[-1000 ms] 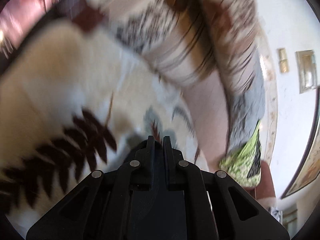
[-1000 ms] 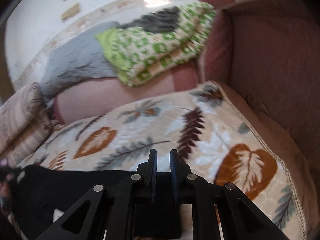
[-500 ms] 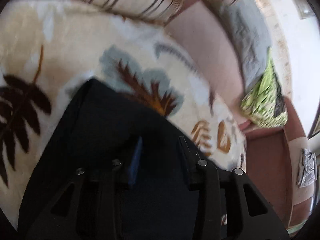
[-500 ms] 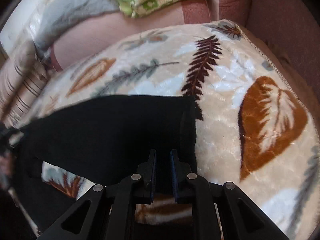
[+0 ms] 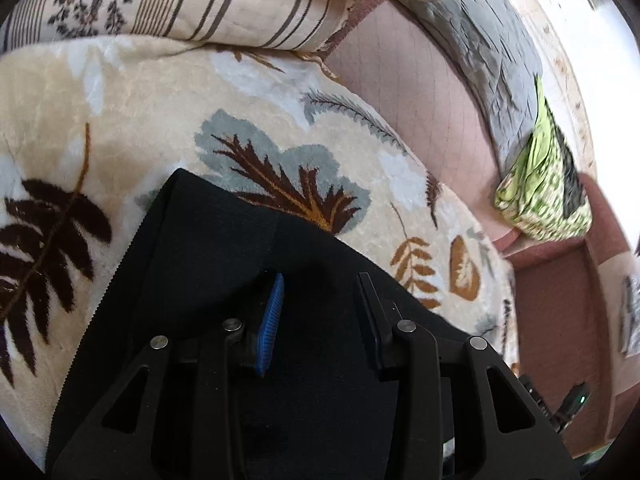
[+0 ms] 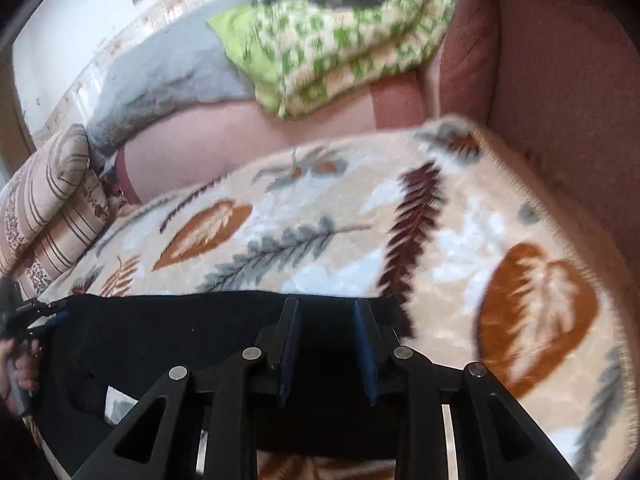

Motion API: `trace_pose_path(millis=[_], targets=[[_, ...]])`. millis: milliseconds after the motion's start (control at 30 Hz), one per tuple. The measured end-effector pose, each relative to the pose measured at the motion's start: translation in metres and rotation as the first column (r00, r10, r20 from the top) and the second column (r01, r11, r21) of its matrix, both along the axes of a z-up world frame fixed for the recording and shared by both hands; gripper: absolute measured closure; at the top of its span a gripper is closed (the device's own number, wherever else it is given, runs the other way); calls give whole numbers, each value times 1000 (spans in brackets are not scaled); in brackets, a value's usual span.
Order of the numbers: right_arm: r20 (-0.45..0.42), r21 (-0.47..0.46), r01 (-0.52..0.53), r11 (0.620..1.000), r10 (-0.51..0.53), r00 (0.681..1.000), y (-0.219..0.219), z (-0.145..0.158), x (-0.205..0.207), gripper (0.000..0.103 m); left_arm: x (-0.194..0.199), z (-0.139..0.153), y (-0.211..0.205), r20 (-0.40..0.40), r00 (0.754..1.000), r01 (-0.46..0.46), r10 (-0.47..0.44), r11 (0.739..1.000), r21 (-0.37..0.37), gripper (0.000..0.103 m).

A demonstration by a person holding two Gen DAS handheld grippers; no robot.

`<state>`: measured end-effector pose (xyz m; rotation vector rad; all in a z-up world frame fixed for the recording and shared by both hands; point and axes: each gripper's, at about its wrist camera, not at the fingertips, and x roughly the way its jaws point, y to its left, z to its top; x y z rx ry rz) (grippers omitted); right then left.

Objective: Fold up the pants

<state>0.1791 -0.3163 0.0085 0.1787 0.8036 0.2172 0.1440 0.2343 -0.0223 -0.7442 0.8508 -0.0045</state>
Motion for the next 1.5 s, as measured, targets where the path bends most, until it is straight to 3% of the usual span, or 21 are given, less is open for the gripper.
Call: trace_pose_path(millis=[100, 300, 467, 567, 700, 933, 1267, 1333, 1433, 1500], targets=[[-184, -51, -10, 999, 1, 983, 12, -36, 21, 76, 2, 4, -12, -12, 1000, 23, -22, 994, 103, 67], [-175, -40, 26, 999, -32, 984, 12, -31, 19, 69, 7, 6, -39, -34, 999, 51, -43, 950, 308, 67], [-162, -20, 41, 999, -44, 986, 9, -33, 17, 69, 10, 4, -58, -21, 995, 98, -98, 913, 396, 40], [-142, -42, 30, 999, -36, 989, 12, -34, 16, 69, 12, 3, -65, -39, 994, 109, -102, 891, 441, 39], [-127, -64, 23, 998, -31, 991, 14, -33, 15, 69, 12, 3, -65, -34, 992, 122, -119, 894, 431, 31], [-130, -65, 21, 998, -29, 991, 14, -35, 15, 69, 12, 3, -67, -37, 991, 130, -127, 891, 434, 30], [-152, -16, 7, 1000, -9, 988, 7, -29, 17, 69, 9, 11, -59, -33, 986, 162, -162, 909, 383, 26], [-123, 63, 21, 998, -13, 992, -6, -19, 16, 69, 3, 23, -50, 0, 992, 116, -125, 918, 379, 26], [4, 142, 84, 986, -86, 996, -37, 7, 7, 68, -9, 45, -37, 101, 991, 44, -85, 933, 356, 26], [17, 192, 111, 975, -116, 993, -54, 10, 6, 66, -19, 58, -32, 170, 983, 2, -64, 939, 345, 26]])
